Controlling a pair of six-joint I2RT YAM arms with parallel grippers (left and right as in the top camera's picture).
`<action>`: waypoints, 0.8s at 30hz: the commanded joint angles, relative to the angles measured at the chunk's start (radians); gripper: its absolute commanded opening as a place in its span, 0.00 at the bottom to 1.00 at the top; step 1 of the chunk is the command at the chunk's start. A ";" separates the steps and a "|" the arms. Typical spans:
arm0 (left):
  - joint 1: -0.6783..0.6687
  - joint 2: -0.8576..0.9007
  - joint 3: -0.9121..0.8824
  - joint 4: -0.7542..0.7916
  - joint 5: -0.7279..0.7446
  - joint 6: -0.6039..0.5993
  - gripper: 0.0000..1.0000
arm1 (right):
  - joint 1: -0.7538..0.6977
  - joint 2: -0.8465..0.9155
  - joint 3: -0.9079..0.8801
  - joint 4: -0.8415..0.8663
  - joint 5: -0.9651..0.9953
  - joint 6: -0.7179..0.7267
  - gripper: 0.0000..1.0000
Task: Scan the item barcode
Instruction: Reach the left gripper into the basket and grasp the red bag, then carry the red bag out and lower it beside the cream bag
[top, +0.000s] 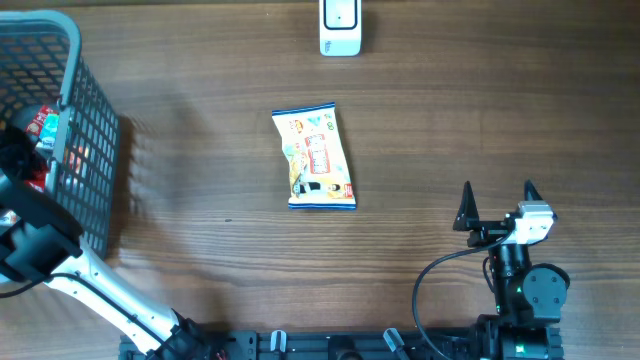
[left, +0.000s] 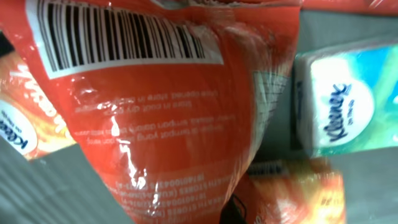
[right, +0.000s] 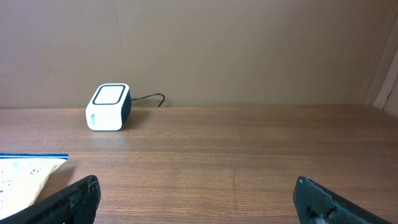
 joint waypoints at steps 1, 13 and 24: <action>0.006 -0.095 0.010 -0.027 0.023 0.008 0.04 | -0.004 -0.007 -0.003 0.003 -0.008 -0.011 1.00; 0.005 -0.472 0.027 -0.016 0.254 -0.100 0.04 | -0.004 -0.007 -0.003 0.003 -0.008 -0.011 1.00; -0.150 -0.639 0.027 -0.101 0.603 -0.090 0.04 | -0.004 -0.007 -0.003 0.003 -0.008 -0.010 1.00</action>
